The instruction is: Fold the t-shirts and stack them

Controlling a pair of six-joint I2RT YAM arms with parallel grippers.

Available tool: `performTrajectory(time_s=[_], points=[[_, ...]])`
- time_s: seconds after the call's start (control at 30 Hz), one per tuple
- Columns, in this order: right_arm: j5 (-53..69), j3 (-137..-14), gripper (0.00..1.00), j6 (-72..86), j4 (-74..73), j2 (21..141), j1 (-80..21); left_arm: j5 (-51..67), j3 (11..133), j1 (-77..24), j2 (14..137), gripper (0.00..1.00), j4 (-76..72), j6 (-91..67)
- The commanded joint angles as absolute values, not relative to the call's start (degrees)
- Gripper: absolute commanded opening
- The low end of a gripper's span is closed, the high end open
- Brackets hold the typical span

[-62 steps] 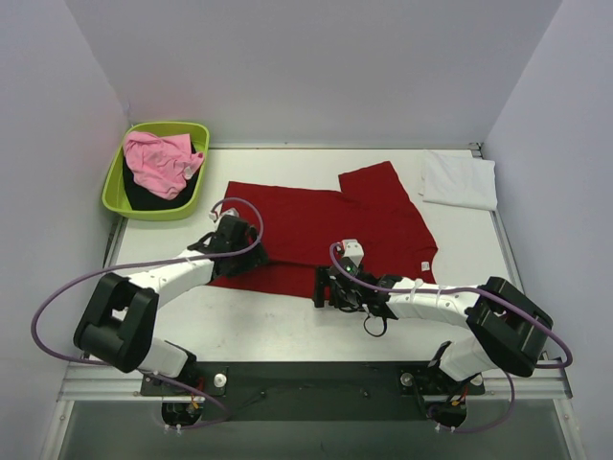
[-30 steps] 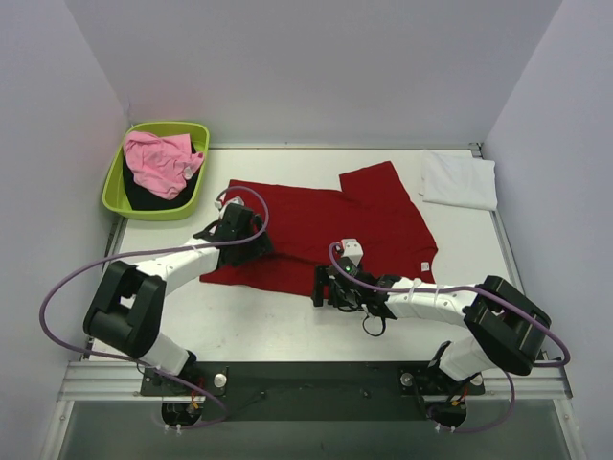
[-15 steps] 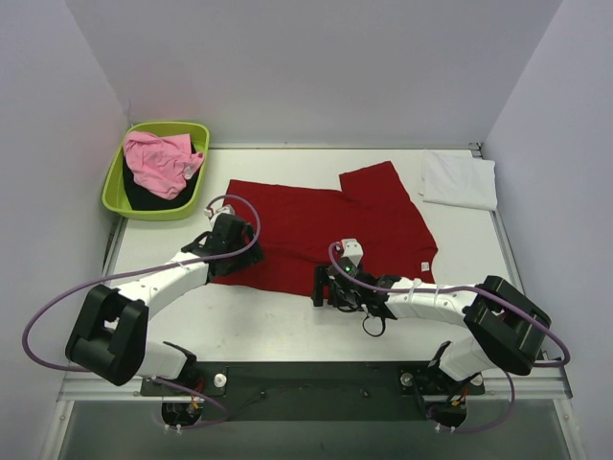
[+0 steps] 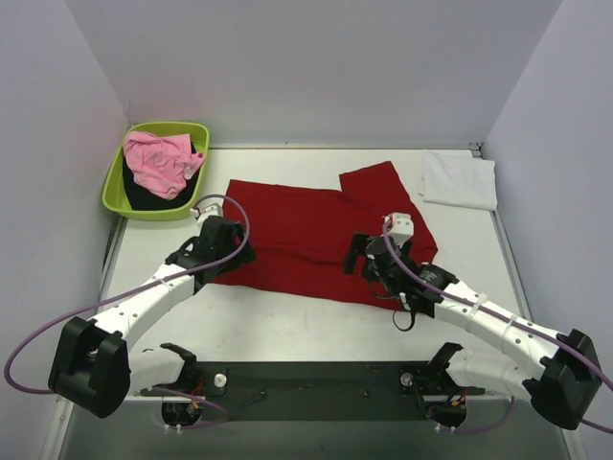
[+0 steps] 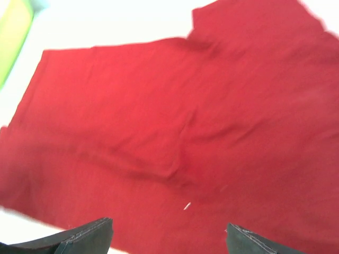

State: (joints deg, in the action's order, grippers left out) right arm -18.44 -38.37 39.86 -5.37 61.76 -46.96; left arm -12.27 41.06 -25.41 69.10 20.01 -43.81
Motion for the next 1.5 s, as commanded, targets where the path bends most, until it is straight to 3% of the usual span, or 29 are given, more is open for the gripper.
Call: performTrajectory(time_s=[0.0,0.2,0.6,0.9,1.47], points=[[-24.52,-40.34,0.88,40.34,-16.95,59.15,-41.23,-13.71,40.17,-24.96,68.20,0.87,20.48,-42.45],[-23.64,-38.23,0.88,41.66,-17.93,63.10,-36.30,-12.75,38.14,-25.14,73.12,0.89,14.94,-41.93],[-18.99,-36.22,0.88,43.33,-13.10,71.80,-36.04,-14.59,42.01,-26.63,80.42,0.88,16.52,-39.46],[-15.56,-31.64,0.88,45.53,-10.37,75.14,-37.88,-15.64,37.53,-27.42,76.91,0.87,19.51,-40.43],[-15.29,-34.45,0.88,46.41,-17.40,78.31,-43.94,-17.22,27.60,-31.90,68.20,0.86,24.69,-48.15]])
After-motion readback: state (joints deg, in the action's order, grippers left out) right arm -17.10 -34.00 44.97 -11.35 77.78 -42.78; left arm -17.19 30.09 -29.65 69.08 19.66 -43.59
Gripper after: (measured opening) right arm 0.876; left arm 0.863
